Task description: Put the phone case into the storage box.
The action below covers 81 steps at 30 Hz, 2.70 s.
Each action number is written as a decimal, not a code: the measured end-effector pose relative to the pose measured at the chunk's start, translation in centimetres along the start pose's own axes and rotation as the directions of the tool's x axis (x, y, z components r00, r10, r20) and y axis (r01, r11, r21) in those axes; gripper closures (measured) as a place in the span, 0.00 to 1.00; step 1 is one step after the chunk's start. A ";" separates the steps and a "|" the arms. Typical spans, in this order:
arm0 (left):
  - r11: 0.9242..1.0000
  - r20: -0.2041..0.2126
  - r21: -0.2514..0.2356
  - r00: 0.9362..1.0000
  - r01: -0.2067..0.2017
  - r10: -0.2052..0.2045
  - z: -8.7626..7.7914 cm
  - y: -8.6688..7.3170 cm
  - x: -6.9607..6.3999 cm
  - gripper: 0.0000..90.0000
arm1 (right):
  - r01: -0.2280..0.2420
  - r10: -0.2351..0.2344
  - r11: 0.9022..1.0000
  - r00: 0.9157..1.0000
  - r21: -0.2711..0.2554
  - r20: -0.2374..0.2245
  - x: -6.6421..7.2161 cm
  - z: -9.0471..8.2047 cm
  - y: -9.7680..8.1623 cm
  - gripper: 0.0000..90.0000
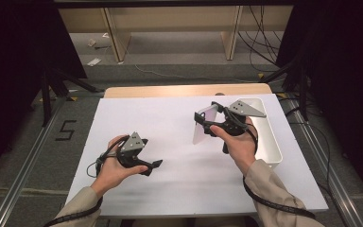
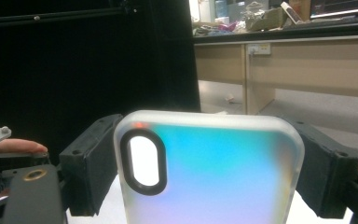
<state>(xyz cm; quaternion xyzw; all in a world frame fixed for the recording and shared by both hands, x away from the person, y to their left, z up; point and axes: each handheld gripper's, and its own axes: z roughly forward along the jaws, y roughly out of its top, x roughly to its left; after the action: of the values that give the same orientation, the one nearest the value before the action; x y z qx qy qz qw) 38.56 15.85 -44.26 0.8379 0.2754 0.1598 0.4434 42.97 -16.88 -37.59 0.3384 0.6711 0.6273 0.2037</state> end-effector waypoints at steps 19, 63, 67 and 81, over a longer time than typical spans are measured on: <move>1.000 -0.008 0.005 1.000 0.001 -0.001 0.0 0.0 0.1 0.08 | -0.003 0.004 1.000 0.999 -0.022 0.048 -1.4 -1.1 0.9 0.21; 1.000 -0.015 0.003 1.000 0.001 -0.001 -0.1 0.0 0.2 0.09 | -0.008 0.019 0.998 0.988 -0.067 0.154 -4.2 -3.2 2.4 0.21; 1.000 -0.016 0.003 1.000 0.001 -0.001 -0.1 0.0 0.2 0.09 | -0.013 0.024 0.998 0.986 -0.069 0.164 -4.4 -3.4 2.4 0.21; 1.000 -0.015 0.002 1.000 0.003 -0.003 -0.1 0.0 0.2 0.09 | -0.009 0.024 0.997 0.980 -0.076 0.195 -5.0 -3.9 2.7 0.21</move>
<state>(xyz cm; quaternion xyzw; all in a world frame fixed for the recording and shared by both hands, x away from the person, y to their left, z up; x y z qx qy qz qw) 38.65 16.03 -44.20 0.8367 0.2800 0.1652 0.4407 44.19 -23.25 -35.17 0.3963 0.6212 0.6172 0.2760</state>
